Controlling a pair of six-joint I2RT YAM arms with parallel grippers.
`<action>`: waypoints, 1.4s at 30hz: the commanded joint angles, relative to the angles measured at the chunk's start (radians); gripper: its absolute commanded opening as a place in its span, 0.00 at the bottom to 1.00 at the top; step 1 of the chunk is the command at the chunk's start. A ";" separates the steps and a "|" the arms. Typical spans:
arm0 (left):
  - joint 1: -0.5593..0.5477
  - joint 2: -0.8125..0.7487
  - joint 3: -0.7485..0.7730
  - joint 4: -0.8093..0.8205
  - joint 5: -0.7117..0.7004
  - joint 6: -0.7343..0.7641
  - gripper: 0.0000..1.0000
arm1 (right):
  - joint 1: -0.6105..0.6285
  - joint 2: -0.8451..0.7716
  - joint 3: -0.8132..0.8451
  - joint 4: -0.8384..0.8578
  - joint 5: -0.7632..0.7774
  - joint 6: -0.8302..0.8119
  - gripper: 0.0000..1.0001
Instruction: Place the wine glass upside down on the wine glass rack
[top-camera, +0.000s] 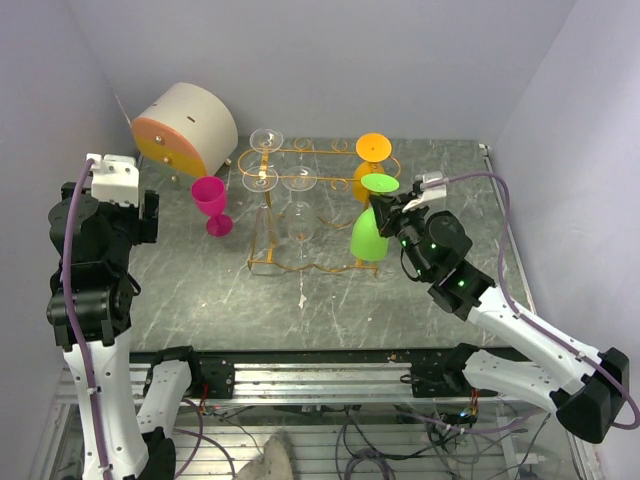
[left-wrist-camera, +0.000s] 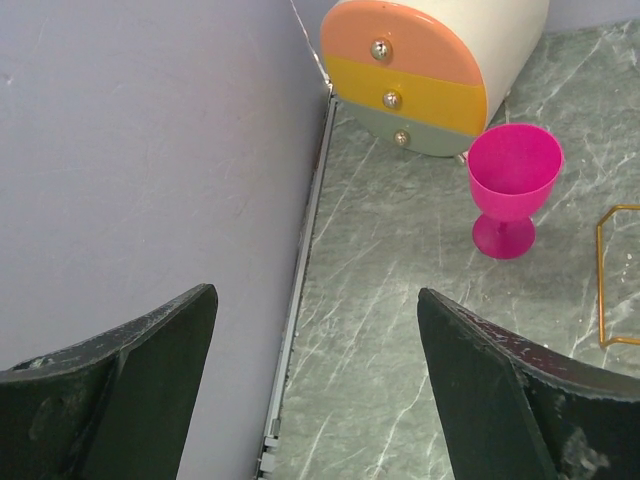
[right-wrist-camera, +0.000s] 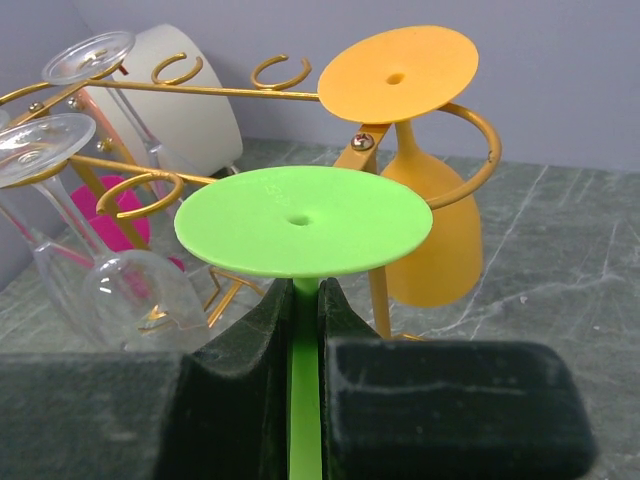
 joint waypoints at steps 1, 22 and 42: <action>0.003 0.000 0.005 -0.013 0.020 -0.013 0.92 | -0.006 0.014 -0.008 0.018 0.038 0.012 0.00; 0.002 0.532 0.214 -0.243 0.365 -0.020 0.85 | -0.007 -0.164 -0.058 -0.110 0.026 0.050 0.92; -0.058 1.034 0.466 -0.091 0.363 -0.204 0.52 | -0.006 -0.386 -0.045 -0.168 -0.148 0.174 1.00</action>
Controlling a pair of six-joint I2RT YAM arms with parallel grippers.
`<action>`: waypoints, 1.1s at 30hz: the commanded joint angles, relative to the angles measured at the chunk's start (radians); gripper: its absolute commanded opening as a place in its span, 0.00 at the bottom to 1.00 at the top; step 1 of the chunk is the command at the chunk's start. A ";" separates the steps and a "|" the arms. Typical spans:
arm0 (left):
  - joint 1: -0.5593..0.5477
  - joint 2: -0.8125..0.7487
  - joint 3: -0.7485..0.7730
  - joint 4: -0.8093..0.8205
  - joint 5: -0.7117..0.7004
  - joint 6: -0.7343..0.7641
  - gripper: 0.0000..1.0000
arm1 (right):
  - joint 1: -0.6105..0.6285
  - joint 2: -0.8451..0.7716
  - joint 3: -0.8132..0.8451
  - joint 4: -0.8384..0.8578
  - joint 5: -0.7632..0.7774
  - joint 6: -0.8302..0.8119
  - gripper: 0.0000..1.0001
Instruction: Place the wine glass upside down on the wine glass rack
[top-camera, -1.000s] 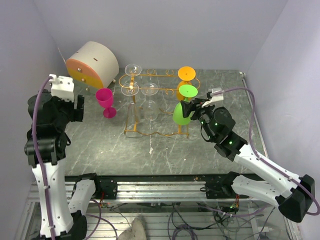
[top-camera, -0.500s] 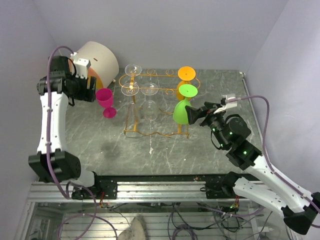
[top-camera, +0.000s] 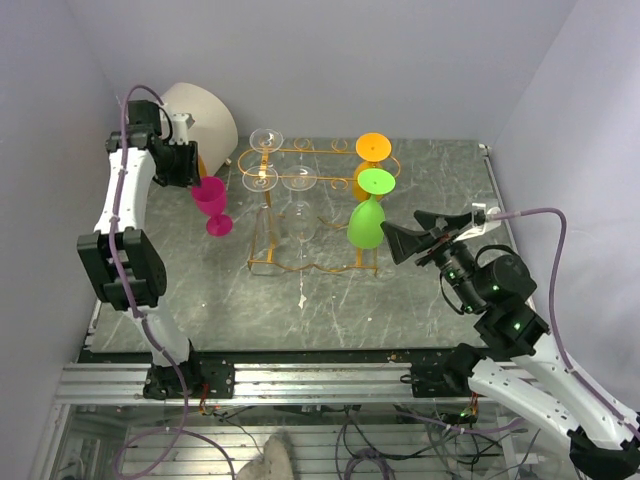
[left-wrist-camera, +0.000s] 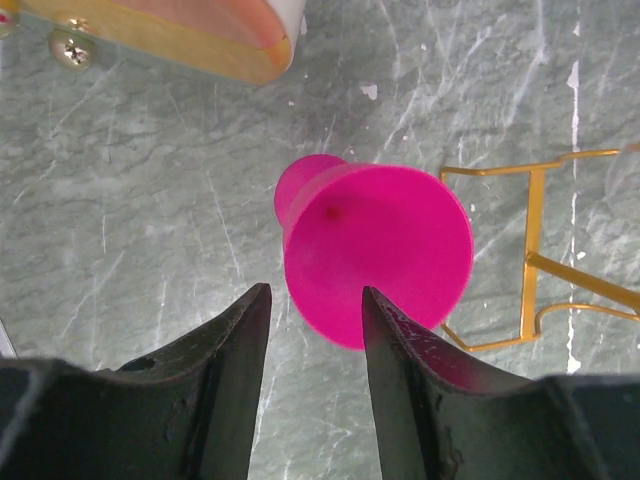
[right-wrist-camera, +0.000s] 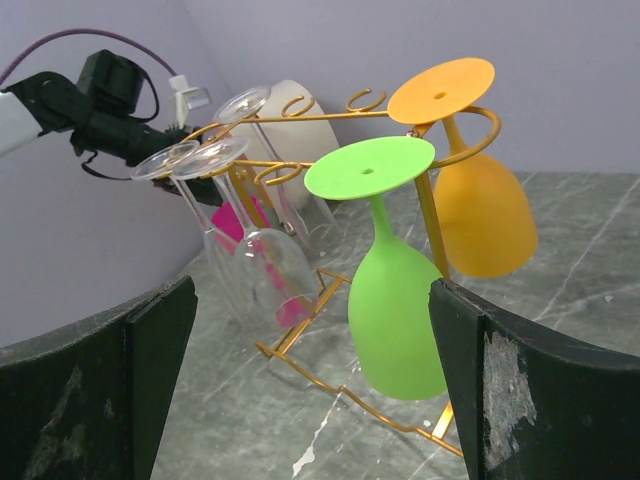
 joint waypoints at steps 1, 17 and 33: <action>-0.053 -0.012 0.000 0.080 -0.070 -0.038 0.53 | -0.003 0.018 0.005 0.064 -0.003 0.002 1.00; -0.077 0.015 -0.041 0.119 -0.181 -0.031 0.51 | -0.003 0.060 -0.027 0.132 0.002 -0.004 1.00; -0.076 0.044 -0.059 0.127 -0.206 -0.024 0.40 | -0.003 0.053 -0.042 0.149 0.018 0.004 1.00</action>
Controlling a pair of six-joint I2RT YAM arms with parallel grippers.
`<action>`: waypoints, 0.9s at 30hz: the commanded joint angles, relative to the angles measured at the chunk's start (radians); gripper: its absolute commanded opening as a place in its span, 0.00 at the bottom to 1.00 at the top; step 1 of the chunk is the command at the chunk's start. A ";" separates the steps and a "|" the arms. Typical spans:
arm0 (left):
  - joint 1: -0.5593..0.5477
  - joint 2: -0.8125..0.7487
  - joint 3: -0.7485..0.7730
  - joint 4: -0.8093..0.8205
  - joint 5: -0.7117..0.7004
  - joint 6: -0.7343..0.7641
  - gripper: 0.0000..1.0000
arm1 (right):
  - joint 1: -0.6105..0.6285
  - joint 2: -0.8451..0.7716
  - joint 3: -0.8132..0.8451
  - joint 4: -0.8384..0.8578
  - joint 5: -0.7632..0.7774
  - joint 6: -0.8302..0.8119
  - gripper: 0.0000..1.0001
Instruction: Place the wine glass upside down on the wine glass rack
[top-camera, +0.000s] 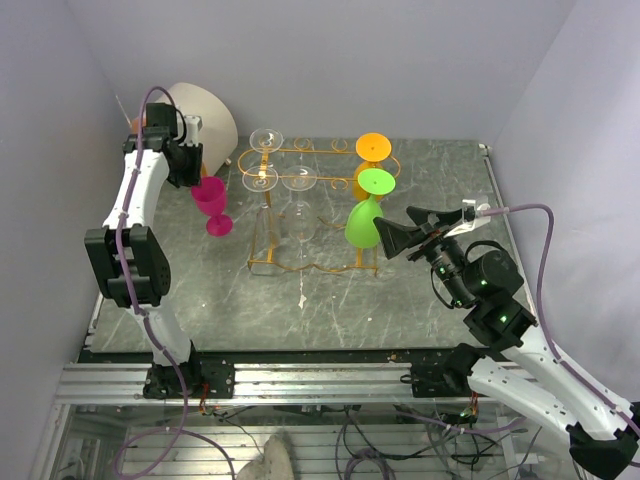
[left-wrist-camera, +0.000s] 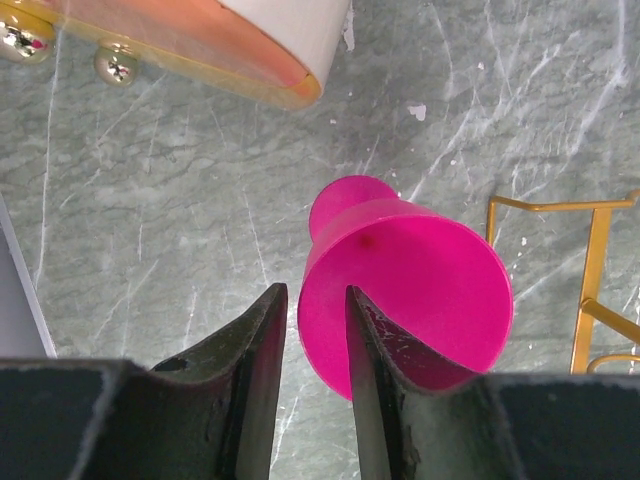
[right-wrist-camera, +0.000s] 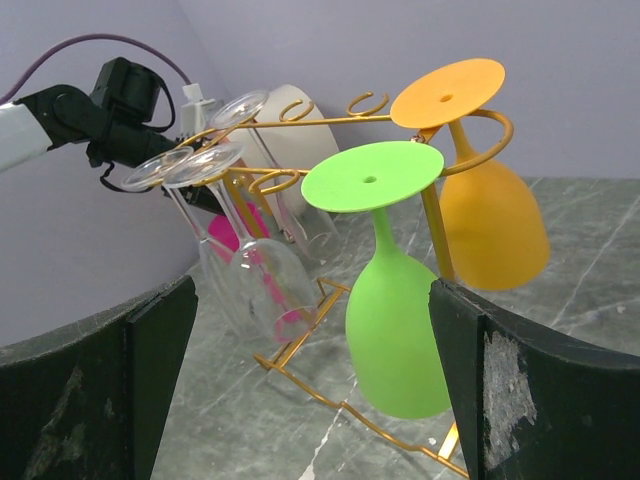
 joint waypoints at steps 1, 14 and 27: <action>-0.003 0.016 -0.011 0.025 -0.029 0.001 0.41 | -0.003 -0.010 -0.004 0.029 0.014 0.000 1.00; -0.003 0.036 -0.012 0.027 -0.064 0.002 0.29 | -0.003 -0.020 -0.013 0.027 0.030 -0.003 1.00; -0.005 -0.201 0.011 -0.061 -0.015 0.041 0.07 | -0.002 -0.059 0.088 -0.062 -0.009 0.039 1.00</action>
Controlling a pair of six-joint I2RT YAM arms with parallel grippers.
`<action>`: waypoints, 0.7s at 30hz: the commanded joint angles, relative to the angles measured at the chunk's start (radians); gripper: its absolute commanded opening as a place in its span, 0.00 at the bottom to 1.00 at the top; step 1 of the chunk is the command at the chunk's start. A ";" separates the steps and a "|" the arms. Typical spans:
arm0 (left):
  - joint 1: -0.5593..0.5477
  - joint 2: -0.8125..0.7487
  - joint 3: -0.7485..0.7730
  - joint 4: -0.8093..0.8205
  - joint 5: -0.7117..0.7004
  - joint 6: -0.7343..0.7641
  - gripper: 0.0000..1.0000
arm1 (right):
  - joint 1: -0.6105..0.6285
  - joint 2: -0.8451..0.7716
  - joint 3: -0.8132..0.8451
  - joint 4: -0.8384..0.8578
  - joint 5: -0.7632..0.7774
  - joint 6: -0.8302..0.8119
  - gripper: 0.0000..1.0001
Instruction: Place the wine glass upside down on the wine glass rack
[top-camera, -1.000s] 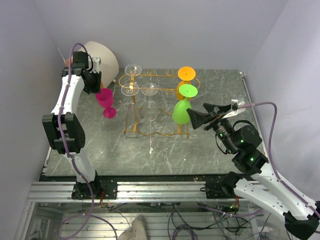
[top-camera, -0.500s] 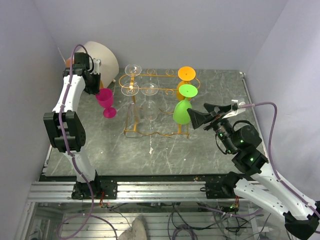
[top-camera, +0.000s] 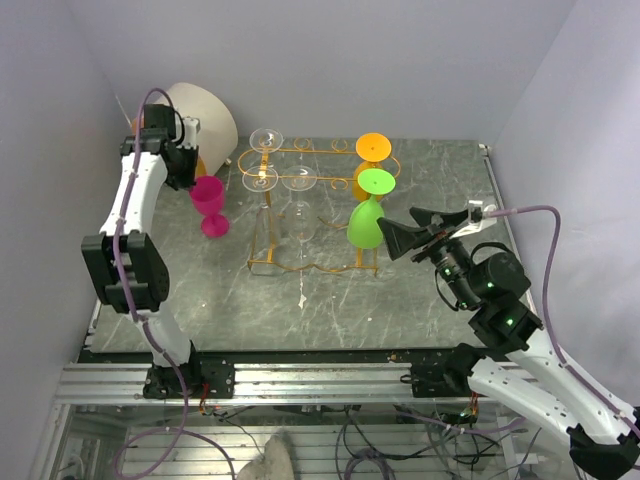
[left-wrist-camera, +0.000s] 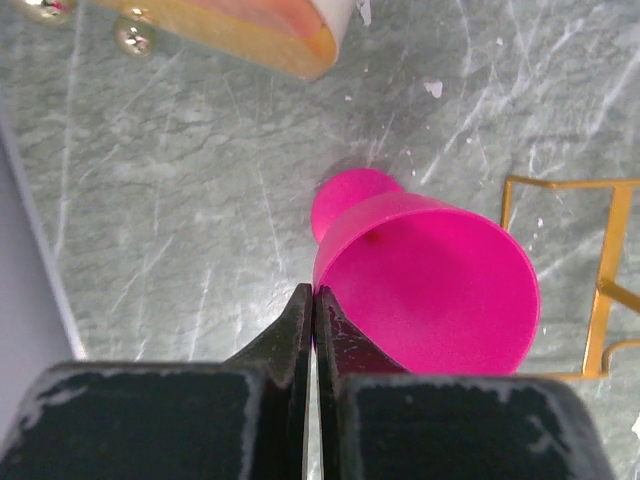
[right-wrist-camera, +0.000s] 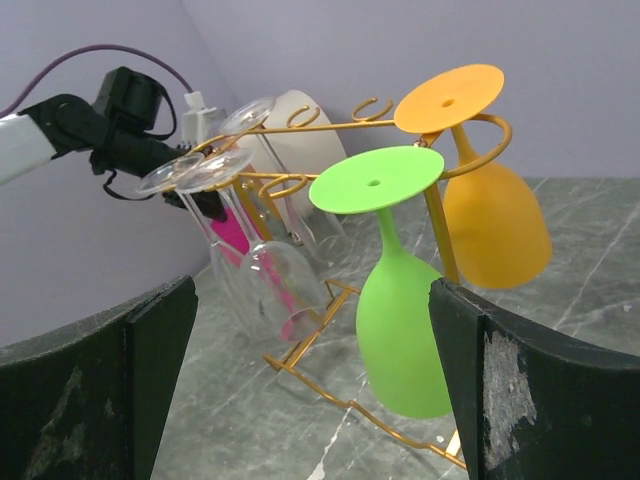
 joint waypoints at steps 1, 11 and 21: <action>-0.005 -0.228 0.055 -0.070 0.010 0.036 0.07 | -0.003 -0.038 0.106 -0.053 -0.009 0.024 1.00; -0.005 -0.553 0.271 -0.042 -0.111 0.089 0.07 | -0.002 0.018 0.280 0.022 -0.057 0.105 1.00; -0.004 -0.626 0.288 0.319 0.148 0.090 0.07 | -0.002 0.578 0.544 0.533 -0.561 0.611 1.00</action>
